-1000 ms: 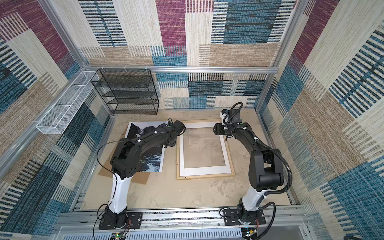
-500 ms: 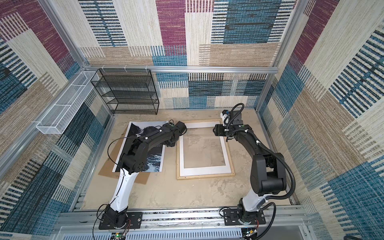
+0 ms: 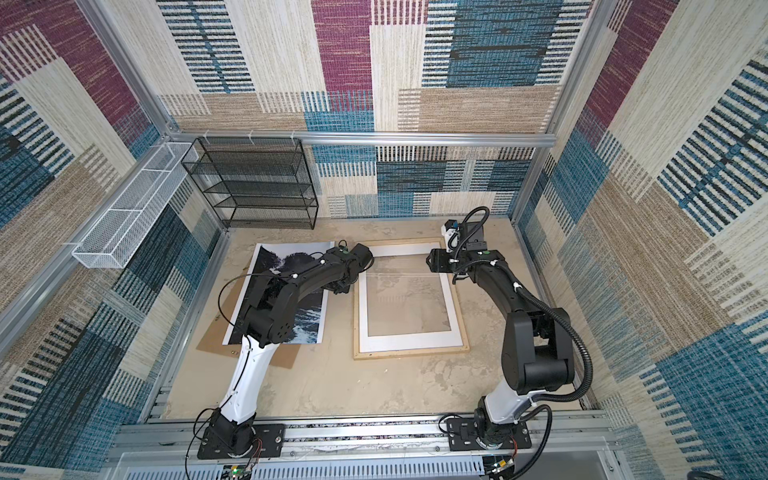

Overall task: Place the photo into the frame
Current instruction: 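Grasp the waterfall photo's edge nearest the frame with the left gripper, then lift the waterfall photo and swing it over the frame with the left gripper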

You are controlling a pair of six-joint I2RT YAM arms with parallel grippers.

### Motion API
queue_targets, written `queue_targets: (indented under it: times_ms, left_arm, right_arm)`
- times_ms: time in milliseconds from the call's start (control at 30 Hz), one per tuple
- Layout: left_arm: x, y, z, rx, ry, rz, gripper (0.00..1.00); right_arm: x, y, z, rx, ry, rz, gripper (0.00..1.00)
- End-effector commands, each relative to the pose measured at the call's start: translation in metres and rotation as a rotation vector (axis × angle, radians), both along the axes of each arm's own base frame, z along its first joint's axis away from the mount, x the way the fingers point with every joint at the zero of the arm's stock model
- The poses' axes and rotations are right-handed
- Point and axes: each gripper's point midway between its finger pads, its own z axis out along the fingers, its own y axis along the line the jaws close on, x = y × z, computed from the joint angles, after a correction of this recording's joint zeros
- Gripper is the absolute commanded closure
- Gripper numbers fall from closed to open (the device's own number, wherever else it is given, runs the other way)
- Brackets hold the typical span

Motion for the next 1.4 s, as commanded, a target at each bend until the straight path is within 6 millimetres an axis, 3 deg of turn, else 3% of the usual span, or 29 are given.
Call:
queue_targets:
  times_ms: [0, 433, 633, 1033, 1367]
  left_arm:
    - [-0.013, -0.004, -0.016, -0.046, 0.084, 0.001, 0.74]
    - [-0.013, -0.01, -0.02, -0.073, 0.099, -0.011, 0.96]
    - [-0.014, -0.016, -0.005, -0.105, 0.087, -0.03, 1.0]
    - [-0.027, -0.035, 0.074, -0.251, 0.043, -0.106, 1.0]
    - [-0.039, -0.06, 0.154, -0.419, 0.003, -0.207, 1.0]
  right_arm:
    - [0.005, 0.0, 0.009, -0.008, -0.045, 0.001, 0.33]
    - [0.005, -0.005, 0.011, -0.025, -0.053, -0.013, 0.33]
    - [0.006, -0.004, 0.012, -0.024, -0.057, -0.014, 0.33]
    - [0.011, -0.002, 0.007, -0.008, -0.05, -0.011, 0.34]
    - [0.015, 0.005, -0.002, 0.03, -0.034, 0.005, 0.34]
